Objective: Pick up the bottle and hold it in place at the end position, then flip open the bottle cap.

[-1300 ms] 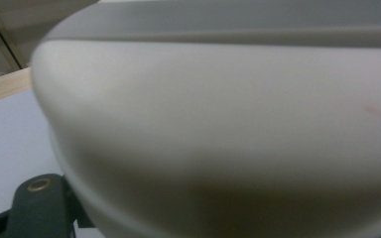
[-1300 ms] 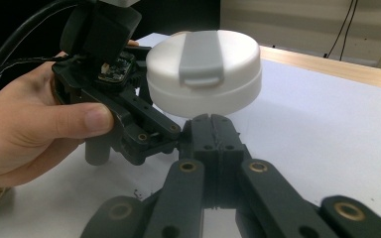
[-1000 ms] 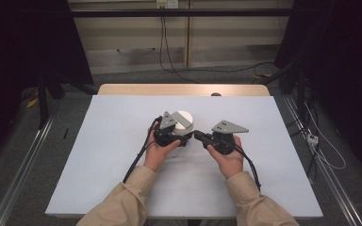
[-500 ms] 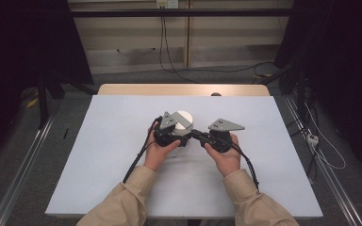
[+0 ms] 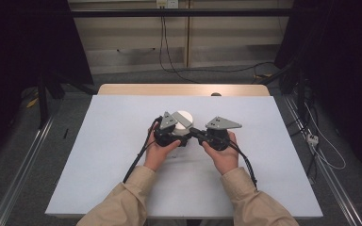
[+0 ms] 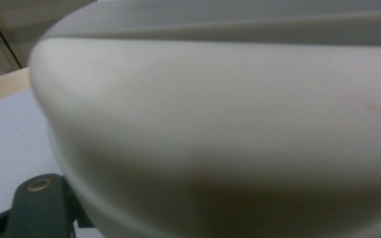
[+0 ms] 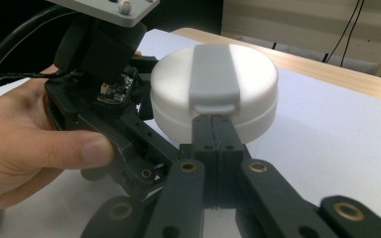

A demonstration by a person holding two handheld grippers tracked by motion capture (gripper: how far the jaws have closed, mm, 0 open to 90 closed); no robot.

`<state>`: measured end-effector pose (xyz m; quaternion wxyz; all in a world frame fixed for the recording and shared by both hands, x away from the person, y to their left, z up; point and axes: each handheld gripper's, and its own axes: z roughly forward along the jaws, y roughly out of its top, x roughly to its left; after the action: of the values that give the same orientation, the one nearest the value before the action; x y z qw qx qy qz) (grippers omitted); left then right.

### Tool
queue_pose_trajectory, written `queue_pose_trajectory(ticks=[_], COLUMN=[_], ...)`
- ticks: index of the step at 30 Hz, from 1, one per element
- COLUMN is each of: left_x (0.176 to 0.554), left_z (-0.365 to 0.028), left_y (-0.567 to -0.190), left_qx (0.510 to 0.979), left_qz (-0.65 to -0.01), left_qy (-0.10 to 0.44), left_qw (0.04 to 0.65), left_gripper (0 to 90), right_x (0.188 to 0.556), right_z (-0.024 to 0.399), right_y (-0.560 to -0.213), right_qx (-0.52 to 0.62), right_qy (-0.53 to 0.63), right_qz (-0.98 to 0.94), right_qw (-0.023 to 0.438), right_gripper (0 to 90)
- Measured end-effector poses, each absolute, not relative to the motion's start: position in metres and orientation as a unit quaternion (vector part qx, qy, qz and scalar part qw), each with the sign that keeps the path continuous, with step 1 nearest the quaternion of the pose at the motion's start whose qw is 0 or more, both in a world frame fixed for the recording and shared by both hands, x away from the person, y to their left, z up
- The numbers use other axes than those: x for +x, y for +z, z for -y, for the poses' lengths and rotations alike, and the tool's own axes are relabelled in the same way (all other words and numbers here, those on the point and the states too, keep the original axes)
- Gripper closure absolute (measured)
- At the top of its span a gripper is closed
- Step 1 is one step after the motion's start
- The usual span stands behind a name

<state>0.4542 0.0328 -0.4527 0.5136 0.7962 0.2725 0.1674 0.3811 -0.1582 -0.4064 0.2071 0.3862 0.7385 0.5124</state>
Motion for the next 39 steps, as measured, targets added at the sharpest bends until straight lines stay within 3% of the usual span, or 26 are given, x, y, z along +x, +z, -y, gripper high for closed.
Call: queue_pose_trajectory(ticks=[39], left_x=[0.453], left_z=[-0.032], left_y=[-0.452], left_qx=[0.798], left_qz=[-0.278], left_qy=[0.169], left_qw=[0.508], left_gripper=[18.7], right_x=[0.386], right_z=[0.153], right_y=[-0.394], right_qx=[0.381], right_qy=[0.523], right_qz=[-0.732], right_qw=[0.212], right_gripper=[90.0])
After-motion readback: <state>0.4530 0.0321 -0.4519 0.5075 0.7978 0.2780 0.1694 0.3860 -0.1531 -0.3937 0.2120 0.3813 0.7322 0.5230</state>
